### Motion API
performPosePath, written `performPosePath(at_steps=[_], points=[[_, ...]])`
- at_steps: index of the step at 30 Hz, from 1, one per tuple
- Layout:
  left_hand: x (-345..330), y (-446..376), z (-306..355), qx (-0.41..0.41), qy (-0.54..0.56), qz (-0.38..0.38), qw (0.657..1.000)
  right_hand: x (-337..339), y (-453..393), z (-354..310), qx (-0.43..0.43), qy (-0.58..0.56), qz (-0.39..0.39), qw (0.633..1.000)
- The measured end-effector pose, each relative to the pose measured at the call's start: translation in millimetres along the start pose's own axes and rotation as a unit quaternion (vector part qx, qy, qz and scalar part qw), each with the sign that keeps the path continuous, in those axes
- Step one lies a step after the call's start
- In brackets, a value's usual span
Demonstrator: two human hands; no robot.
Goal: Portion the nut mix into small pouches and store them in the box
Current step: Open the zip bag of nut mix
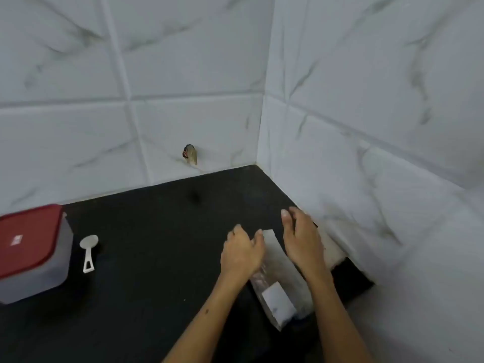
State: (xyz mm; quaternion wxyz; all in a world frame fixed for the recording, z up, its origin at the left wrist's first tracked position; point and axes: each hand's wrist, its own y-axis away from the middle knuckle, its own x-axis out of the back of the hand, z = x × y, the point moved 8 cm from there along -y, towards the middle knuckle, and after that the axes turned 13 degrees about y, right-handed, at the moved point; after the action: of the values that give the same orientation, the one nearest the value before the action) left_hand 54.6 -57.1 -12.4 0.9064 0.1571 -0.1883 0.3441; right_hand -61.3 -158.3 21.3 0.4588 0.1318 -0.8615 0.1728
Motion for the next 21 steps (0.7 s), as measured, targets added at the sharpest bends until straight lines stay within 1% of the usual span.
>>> performPosePath(at_steps=[1,4,6,9,11,14,21], points=[[-7.5,3.7,-8.9,0.032,0.004,-0.014,0.999,-10.4,2.3,10.1,-0.026,0.012,-0.035,0.999],[-27.9,7.5,-43.3,0.101,0.026,-0.025,0.994,-45.8,12.4,39.9,-0.078,0.058,-0.129,0.987],[-37.9,10.2,-57.5,0.138,0.027,-0.023,0.99,-61.3,19.4,54.0,-0.113,0.096,-0.163,0.975],[-39.8,7.0,-65.2,0.149,0.038,-0.001,0.988,-74.1,27.6,62.3,-0.154,0.142,-0.199,0.957],[-43.1,4.3,-68.0,0.155,0.059,-0.002,0.986,-78.7,29.0,66.0,-0.174,0.146,-0.205,0.952],[-44.6,0.2,-71.0,0.161,0.089,0.0,0.983,-82.1,25.8,67.5,-0.189,0.108,-0.237,0.947],[-31.9,-12.3,-77.4,0.15,0.163,0.018,0.975,-96.2,9.1,53.7,-0.233,-0.047,-0.327,0.914]])
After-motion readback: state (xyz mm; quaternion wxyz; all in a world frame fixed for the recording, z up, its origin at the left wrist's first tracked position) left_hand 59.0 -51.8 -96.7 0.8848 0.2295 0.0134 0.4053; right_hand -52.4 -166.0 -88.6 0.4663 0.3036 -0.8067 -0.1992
